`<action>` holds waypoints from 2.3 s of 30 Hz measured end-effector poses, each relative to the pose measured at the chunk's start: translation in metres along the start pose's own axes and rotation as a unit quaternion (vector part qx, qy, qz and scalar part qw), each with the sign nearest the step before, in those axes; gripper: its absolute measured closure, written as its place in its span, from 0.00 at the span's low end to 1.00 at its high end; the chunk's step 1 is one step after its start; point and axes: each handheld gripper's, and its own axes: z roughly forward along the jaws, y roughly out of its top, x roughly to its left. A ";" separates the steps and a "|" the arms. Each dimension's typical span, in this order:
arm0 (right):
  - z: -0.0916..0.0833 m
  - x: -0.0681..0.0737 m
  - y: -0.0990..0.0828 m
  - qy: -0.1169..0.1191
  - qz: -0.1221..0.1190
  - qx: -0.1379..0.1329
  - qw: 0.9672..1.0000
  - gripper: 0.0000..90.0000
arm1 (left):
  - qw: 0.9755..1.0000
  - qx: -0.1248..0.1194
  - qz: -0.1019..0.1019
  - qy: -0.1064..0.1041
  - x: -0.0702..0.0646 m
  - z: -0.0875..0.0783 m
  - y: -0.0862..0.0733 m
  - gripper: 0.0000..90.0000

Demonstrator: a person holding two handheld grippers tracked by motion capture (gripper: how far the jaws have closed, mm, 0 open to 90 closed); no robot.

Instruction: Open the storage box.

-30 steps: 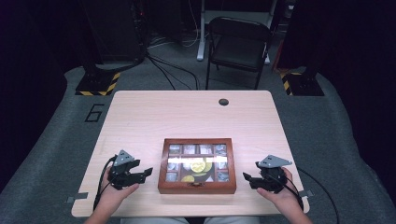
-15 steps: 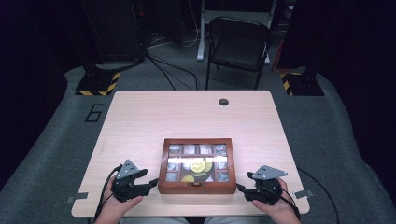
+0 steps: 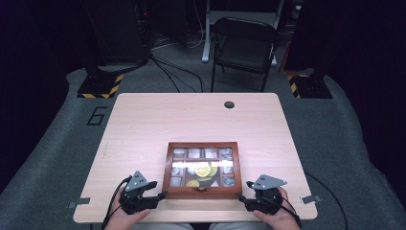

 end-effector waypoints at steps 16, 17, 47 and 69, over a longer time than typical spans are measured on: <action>0.013 0.006 -0.005 -0.002 -0.021 0.019 1.000 0.58 | 0.999 0.030 0.023 -0.011 -0.006 0.013 -0.004 0.60; 0.013 0.006 -0.005 -0.001 -0.022 0.024 0.999 0.59 | 0.999 0.027 0.026 -0.004 -0.007 0.014 -0.005 0.61; 0.006 0.003 -0.001 0.001 -0.015 -0.007 1.000 0.59 | 1.000 0.003 0.014 -0.009 -0.008 0.009 0.000 0.61; -0.025 -0.010 0.052 -0.019 -0.032 -0.071 0.997 0.54 | 0.996 -0.071 0.043 0.011 -0.001 -0.021 0.057 0.51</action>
